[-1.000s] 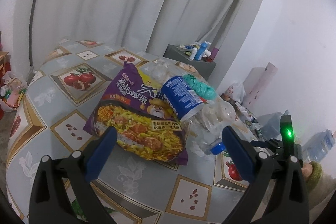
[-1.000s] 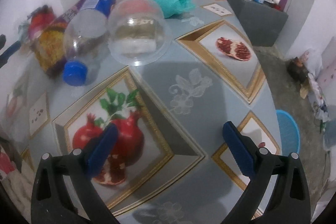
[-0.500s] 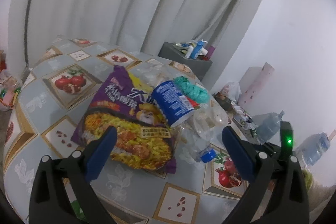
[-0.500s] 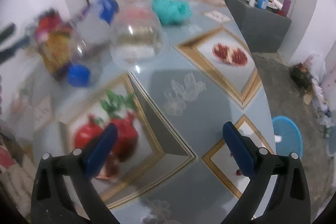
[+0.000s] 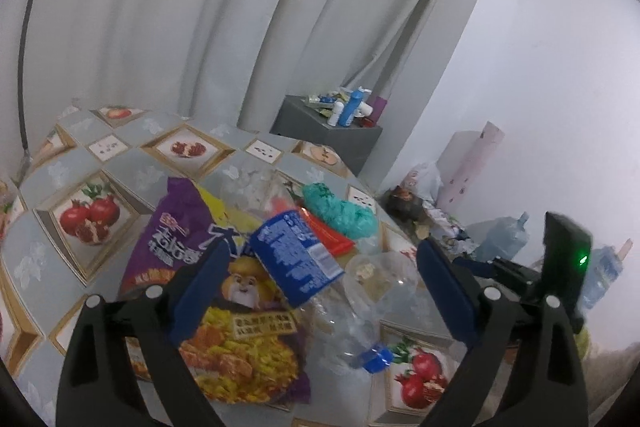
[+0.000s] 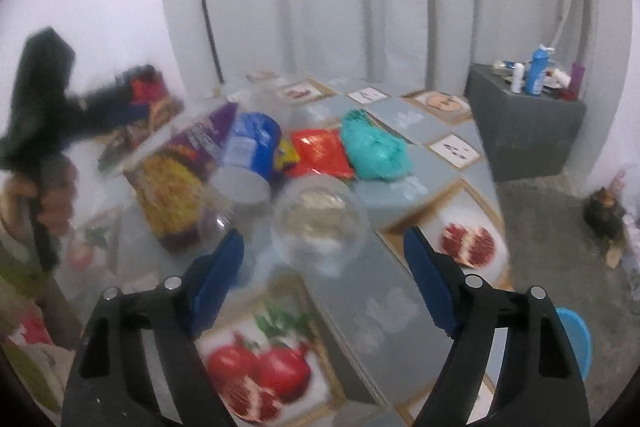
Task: Collect trash
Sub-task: 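Move the left tool to the purple noodle bag while the right approaches the Pepsi bottle, then close the left gripper on the purple noodle bag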
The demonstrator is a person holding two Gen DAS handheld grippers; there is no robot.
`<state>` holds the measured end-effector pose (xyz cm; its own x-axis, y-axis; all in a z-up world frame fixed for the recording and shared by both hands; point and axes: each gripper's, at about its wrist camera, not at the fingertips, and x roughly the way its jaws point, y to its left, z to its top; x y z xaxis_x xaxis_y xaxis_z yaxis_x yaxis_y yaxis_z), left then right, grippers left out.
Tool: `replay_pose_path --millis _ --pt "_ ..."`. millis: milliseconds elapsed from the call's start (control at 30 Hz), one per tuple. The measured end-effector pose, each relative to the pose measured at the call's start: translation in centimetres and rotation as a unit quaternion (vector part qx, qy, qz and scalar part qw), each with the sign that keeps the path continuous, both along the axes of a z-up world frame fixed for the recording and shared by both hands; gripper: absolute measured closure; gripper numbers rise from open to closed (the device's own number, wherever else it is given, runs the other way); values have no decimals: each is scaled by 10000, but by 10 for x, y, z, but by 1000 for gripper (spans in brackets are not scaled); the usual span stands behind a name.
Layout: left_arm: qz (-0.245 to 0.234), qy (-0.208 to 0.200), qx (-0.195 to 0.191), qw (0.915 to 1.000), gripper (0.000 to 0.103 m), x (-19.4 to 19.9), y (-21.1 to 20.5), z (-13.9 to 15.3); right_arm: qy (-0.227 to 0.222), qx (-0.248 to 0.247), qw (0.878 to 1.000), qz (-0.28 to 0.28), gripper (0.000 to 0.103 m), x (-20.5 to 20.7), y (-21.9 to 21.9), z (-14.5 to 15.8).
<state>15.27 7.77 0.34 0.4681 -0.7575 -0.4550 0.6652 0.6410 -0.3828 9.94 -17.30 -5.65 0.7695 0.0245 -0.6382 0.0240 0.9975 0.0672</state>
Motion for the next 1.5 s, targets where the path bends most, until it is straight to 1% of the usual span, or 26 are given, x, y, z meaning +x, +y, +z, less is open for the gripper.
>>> replay_pose_path --millis 67,200,267,400,433,467,633,700,800,933,1000,1100,1267,1500 --pt "124 -90 118 9998 11 3 2 -3 -21 144 9998 136 27 11 6 4" --pt "377 -103 287 9988 11 10 18 -12 -15 159 9993 329 28 32 21 6" --pt "525 -171 480 9973 11 15 30 -16 38 181 9988 450 28 46 31 6" --pt "708 -248 844 9936 11 29 51 -24 153 67 9978 645 29 69 48 4" --pt "752 -220 920 9927 11 35 57 -28 187 58 9976 666 29 73 50 3" --pt "766 -182 948 9924 16 39 60 -31 229 77 9974 681 30 77 51 1" --pt "621 335 869 9937 27 64 78 -56 454 146 9962 730 33 94 56 -9" --pt "524 461 849 9939 33 68 78 -65 539 114 9956 751 34 98 60 -12" --pt "332 646 846 9938 39 72 74 -78 637 33 9950 770 34 102 65 -16" --pt "224 647 951 9931 48 74 66 -85 796 -35 9940 749 36 111 69 -24" --pt "189 638 997 9928 55 75 61 -87 857 -36 9936 734 38 114 70 -28" --pt "163 617 1044 9925 62 76 58 -87 850 -170 9939 684 38 117 71 -31" --pt "249 646 1183 9906 63 79 54 -91 863 -229 9942 592 39 119 69 -32" --pt "259 862 1194 9888 63 87 53 -102 1009 -332 9927 576 39 126 69 -36"
